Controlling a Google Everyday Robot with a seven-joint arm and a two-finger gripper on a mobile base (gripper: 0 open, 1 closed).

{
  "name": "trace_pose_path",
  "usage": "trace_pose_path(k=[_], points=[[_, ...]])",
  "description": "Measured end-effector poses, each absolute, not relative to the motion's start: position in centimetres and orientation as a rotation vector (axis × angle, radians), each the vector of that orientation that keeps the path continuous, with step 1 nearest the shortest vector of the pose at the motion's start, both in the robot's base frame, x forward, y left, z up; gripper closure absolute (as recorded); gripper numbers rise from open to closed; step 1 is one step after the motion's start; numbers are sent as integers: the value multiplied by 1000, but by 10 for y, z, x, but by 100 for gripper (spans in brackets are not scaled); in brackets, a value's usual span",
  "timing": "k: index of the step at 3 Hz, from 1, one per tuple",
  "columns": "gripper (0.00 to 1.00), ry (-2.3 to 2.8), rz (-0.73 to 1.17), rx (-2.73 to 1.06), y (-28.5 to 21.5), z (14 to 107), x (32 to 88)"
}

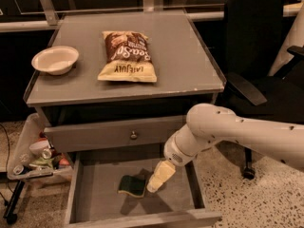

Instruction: Pick sponge from middle drawer and place on counter

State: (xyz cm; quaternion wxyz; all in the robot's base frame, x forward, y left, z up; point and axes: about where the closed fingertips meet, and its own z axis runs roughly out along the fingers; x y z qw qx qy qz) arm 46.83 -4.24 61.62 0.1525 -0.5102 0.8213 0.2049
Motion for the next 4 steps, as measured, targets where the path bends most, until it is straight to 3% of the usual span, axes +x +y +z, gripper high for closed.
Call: trace_pose_path(k=[3,4], points=[[0,2223,620,-1437,26,549,482],[0,2223,620,-1437,26,549,482]])
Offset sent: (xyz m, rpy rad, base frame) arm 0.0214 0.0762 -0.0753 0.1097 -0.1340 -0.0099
